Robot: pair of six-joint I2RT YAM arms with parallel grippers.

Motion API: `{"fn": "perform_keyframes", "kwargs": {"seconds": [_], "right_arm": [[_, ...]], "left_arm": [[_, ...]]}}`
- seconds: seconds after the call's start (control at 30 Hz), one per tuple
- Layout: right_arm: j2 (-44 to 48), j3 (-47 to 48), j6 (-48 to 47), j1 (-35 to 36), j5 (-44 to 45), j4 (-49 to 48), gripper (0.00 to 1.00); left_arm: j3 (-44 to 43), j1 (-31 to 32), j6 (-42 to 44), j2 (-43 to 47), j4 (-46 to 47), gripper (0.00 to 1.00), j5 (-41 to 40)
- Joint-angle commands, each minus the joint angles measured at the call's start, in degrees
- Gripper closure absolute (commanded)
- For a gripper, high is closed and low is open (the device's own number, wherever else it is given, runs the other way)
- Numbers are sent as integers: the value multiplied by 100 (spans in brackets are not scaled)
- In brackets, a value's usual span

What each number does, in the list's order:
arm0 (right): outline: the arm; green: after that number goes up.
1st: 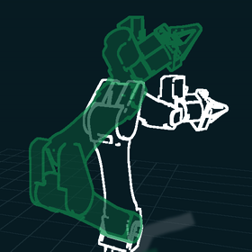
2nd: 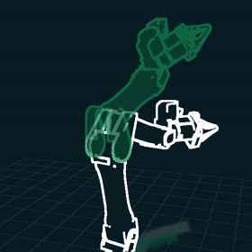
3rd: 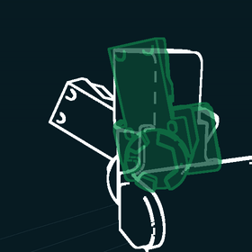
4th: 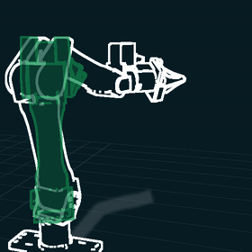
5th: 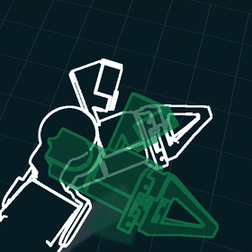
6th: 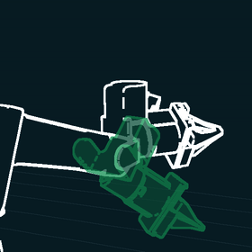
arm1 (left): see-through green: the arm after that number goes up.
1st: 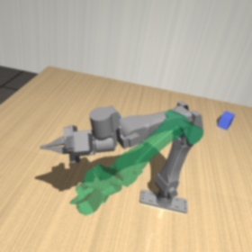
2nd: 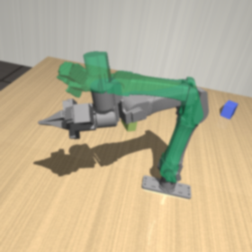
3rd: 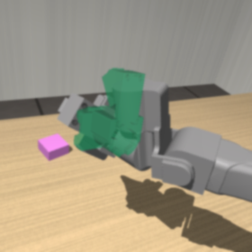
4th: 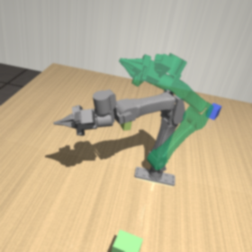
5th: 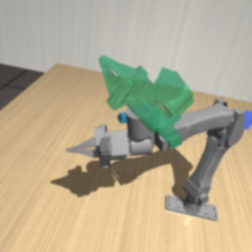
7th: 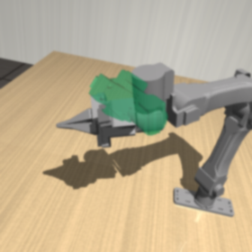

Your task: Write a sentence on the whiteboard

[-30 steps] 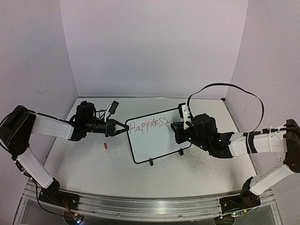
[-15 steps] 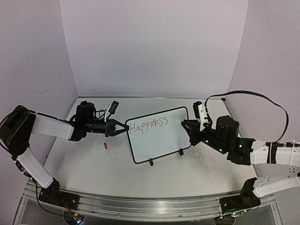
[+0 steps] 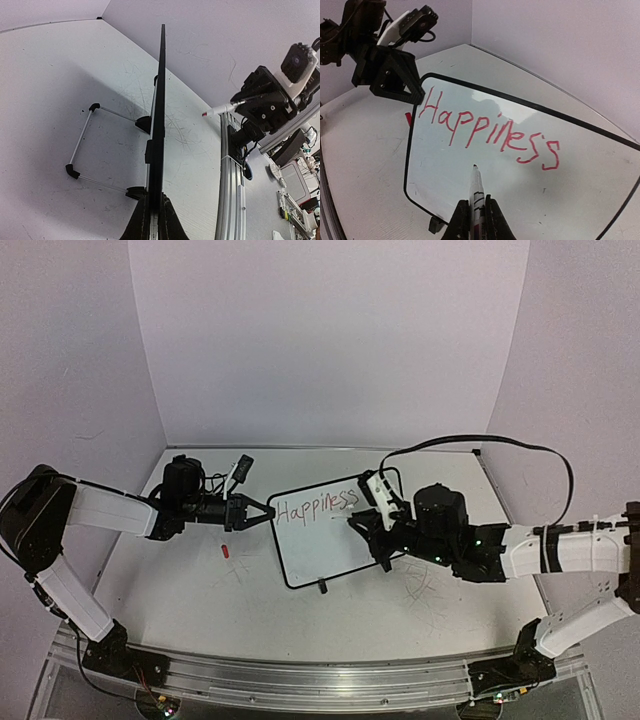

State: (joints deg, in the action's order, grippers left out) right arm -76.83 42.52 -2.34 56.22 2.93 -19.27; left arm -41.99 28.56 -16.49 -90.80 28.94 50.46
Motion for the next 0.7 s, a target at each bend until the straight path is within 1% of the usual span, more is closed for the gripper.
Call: {"fn": "perform_keyframes", "kwargs": {"seconds": [0.0, 0.13, 0.2, 0.27, 0.37, 0.5, 0.67], "right_arm": [[-429, 505, -161, 378, 116, -42, 100], [-848, 725, -279, 649, -486, -153, 100], [-1057, 797, -282, 743, -621, -228, 100], [-1246, 850, -180, 762, -450, -277, 100], [-1265, 711, -65, 764, -46, -565, 100], [-1578, 876, 63, 762, -243, -633, 100], [-1817, 1045, 110, 764, 131, -609, 100]], "left_arm": [[-188, 28, 107, -52, -252, 100, -74], [-159, 27, 125, -15, -271, 100, -110], [-154, 28, 123, -22, -275, 100, -96], [-177, 27, 112, -47, -286, 100, -68], [-204, 27, 115, -43, -312, 100, -48], [-222, 27, 120, -92, -320, 100, 30], [-227, 27, 120, -109, -327, 100, 24]]}}
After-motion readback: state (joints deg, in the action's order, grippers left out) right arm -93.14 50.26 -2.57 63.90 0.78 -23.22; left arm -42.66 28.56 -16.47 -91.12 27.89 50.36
